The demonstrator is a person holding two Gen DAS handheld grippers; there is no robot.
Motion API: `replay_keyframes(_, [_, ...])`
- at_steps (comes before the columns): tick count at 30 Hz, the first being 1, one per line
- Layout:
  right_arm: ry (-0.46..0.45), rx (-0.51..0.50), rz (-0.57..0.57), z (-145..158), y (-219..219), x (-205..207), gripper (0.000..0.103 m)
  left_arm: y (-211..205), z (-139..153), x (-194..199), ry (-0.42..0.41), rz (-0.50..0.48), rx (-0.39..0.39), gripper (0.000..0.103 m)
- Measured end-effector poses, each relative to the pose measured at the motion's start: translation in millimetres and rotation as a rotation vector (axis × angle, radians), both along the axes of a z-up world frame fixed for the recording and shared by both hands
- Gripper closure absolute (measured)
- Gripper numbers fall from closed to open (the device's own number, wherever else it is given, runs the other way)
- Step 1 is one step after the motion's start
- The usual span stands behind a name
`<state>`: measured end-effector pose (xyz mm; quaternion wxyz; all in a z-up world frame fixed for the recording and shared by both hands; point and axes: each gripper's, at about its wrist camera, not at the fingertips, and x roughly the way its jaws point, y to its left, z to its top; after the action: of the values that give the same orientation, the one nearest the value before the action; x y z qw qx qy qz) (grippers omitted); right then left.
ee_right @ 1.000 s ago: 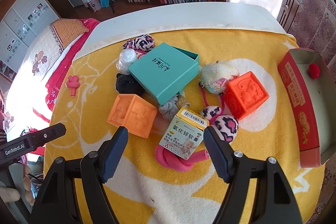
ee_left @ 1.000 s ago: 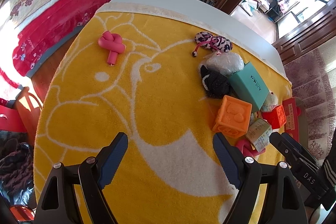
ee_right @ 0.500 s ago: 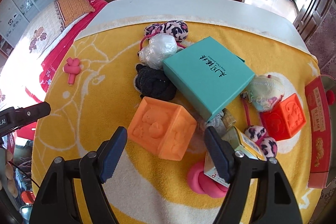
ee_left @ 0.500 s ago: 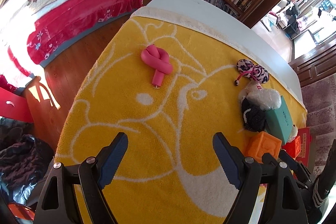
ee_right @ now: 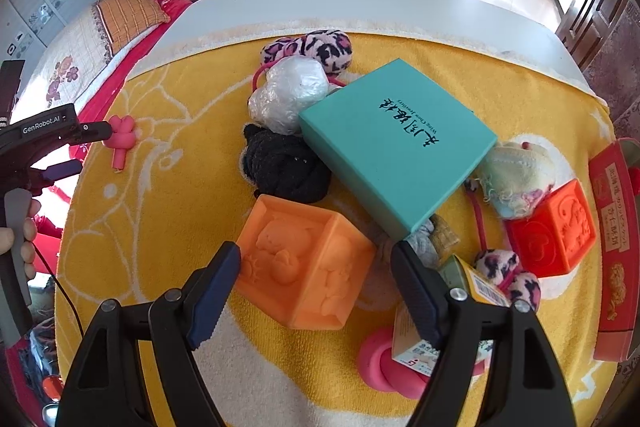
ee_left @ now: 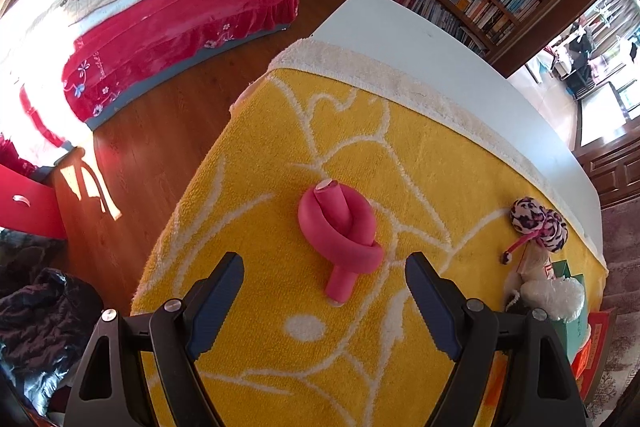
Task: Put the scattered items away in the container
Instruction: 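Close the left gripper on the pink knotted rubber toy, then grasp the large orange rubber block with the right gripper while left holds the pink toy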
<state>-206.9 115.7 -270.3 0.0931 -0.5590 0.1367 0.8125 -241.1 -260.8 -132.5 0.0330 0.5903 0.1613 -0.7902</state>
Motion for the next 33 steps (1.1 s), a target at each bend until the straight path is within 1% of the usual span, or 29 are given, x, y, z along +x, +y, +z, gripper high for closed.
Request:
replay_keyframes(4, [0.000, 0.003, 0.004, 0.4, -0.6, 0.0, 0.022, 6.3, -12.4, -14.1, -0.017, -0.011, -0.010, 0.018])
replay_keyframes(13, [-0.002, 0.004, 0.009, -0.5, -2.1, -2.1, 0.022, 11.2, -26.2, -28.8, -0.018, -0.022, -0.055, 0.018])
replay_keyframes(19, [-0.003, 0.004, 0.010, -0.3, -1.6, -2.7, 0.022, 18.2, -28.5, -33.5, 0.007, -0.063, -0.117, 0.019])
replay_keyframes(21, [-0.004, 0.006, 0.011, -0.6, -1.9, -3.4, 0.022, 22.1, -27.8, -32.6, 0.017, -0.080, -0.153, 0.029])
replay_keyframes(22, [-0.004, 0.007, 0.011, -0.6, -2.0, -3.3, 0.022, 23.8, -26.6, -31.6, 0.025, -0.089, -0.179, 0.044])
replay_keyframes(23, [-0.005, 0.007, 0.011, -0.9, -2.0, -3.3, 0.022, 24.5, -25.5, -31.0, 0.032, -0.099, -0.186, 0.054])
replay_keyframes(26, [-0.006, 0.007, 0.012, -0.5, -2.5, -2.8, 0.022, 19.1, -23.0, -28.7, 0.047, -0.094, -0.155, 0.054])
replay_keyframes(33, [-0.005, 0.006, 0.014, 0.1, -3.0, -2.1, 0.022, 9.1, -9.8, -19.9, 0.070, -0.065, -0.122, 0.054])
